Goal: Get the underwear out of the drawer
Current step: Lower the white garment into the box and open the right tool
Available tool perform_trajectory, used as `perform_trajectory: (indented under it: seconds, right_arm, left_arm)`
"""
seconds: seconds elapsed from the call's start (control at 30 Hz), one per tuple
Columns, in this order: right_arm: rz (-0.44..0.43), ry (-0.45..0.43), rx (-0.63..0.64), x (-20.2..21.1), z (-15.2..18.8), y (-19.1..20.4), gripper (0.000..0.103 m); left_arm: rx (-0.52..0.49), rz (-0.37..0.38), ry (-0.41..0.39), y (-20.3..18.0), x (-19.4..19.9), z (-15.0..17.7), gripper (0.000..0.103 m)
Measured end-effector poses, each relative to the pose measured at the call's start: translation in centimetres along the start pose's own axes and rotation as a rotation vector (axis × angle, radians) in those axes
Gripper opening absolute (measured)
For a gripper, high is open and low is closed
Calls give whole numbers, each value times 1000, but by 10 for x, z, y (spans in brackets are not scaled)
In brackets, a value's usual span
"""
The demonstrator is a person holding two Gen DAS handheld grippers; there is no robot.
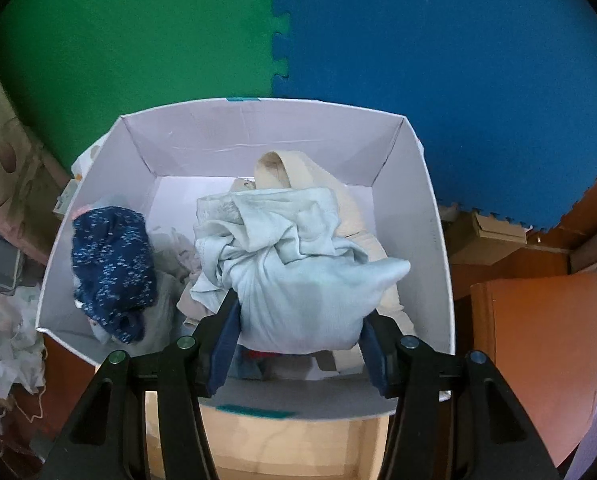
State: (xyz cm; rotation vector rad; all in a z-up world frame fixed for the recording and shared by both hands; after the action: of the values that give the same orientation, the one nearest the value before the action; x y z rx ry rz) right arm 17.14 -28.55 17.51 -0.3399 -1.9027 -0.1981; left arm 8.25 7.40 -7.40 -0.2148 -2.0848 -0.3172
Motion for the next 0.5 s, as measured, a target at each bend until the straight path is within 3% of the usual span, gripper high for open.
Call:
perform_trajectory:
  seconds: [0.3, 0.5]
  right_arm:
    - [18, -19, -4, -13, -5, 0, 62]
    - [-7, -47, -22, -11, -5, -1, 75]
  left_arm:
    - [3, -5, 0, 0, 0, 0, 46]
    - [8, -5, 1, 0, 0, 1, 46]
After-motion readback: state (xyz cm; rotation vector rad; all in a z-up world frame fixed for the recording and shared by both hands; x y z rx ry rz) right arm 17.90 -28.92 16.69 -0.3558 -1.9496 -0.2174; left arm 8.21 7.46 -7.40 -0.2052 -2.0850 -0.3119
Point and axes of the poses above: each gripper's, at about its wrist camera, not at the fingertips, and x roughly against the way its jaws point, y to its left, z to its underside, the point moved 6 cm from there along -x, roughly the way its jaws point, and after that the axes turned 7 degrees about -x, right-handed, at the moved point
